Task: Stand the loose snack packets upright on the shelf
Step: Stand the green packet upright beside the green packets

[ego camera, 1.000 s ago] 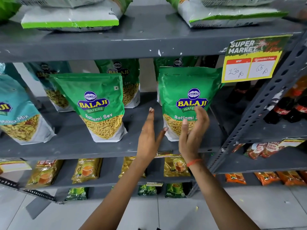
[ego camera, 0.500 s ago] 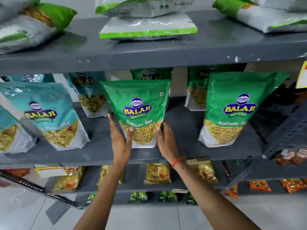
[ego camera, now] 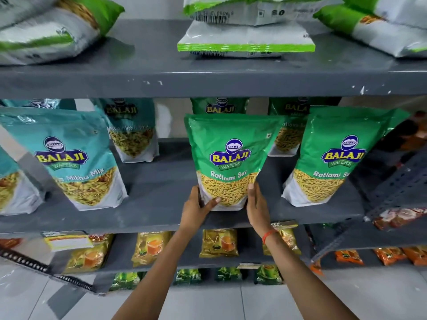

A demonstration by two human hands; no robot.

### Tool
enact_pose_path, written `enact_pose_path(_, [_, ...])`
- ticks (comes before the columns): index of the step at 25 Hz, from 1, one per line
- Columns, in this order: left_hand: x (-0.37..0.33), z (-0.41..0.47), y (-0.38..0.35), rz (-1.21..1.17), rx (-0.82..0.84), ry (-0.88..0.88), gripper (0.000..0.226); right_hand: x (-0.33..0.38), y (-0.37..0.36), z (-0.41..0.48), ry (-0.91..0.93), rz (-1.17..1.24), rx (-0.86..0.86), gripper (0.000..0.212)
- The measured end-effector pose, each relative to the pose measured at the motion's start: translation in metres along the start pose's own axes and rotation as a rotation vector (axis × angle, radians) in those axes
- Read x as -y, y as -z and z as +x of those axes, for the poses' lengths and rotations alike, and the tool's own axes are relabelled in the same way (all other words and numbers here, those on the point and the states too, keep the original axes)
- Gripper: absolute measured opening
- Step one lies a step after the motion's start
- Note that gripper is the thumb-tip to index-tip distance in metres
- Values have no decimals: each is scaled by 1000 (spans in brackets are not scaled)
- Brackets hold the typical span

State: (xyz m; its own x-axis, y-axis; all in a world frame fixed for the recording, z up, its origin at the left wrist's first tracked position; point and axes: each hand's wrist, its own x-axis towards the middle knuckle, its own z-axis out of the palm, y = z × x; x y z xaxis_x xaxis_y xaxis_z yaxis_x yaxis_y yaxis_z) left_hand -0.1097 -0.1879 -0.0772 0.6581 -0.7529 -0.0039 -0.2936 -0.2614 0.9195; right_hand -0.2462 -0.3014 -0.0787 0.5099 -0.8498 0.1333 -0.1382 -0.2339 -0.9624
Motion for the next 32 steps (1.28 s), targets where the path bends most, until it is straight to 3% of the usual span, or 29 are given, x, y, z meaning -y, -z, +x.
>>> enact_pose_path(3, [-2, -1, 0, -56, -2, 0, 39, -1, 13, 2, -20, 87, -5, 23])
enact_pose_path(7, [-5, -3, 9, -305, -100, -5, 20, -4, 20, 7, 26, 98, -105, 22])
enact_pose_path(11, [-10, 3, 6, -233, -272, 108, 17, -4, 25, 8, 132, -69, -142, 24])
enact_pose_path(16, [-13, 8, 6, -81, -318, 107, 17, 0, 32, 11, 217, -191, -207, 18])
enact_pose_path(22, [-13, 8, -1, -64, -336, 124, 19, 1, 22, 18, 37, -49, -236, 19])
enact_pose_path(26, [-3, 1, 3, -230, -181, 94, 21, -3, 19, 4, -39, 123, -74, 17])
enact_pose_path(29, [4, -4, 5, -250, 42, 81, 45, -5, 21, -2, -77, 136, 97, 22])
enact_pose_path(32, [6, -4, 2, -164, 76, 75, 60, -1, 23, 1, -75, 60, 178, 18])
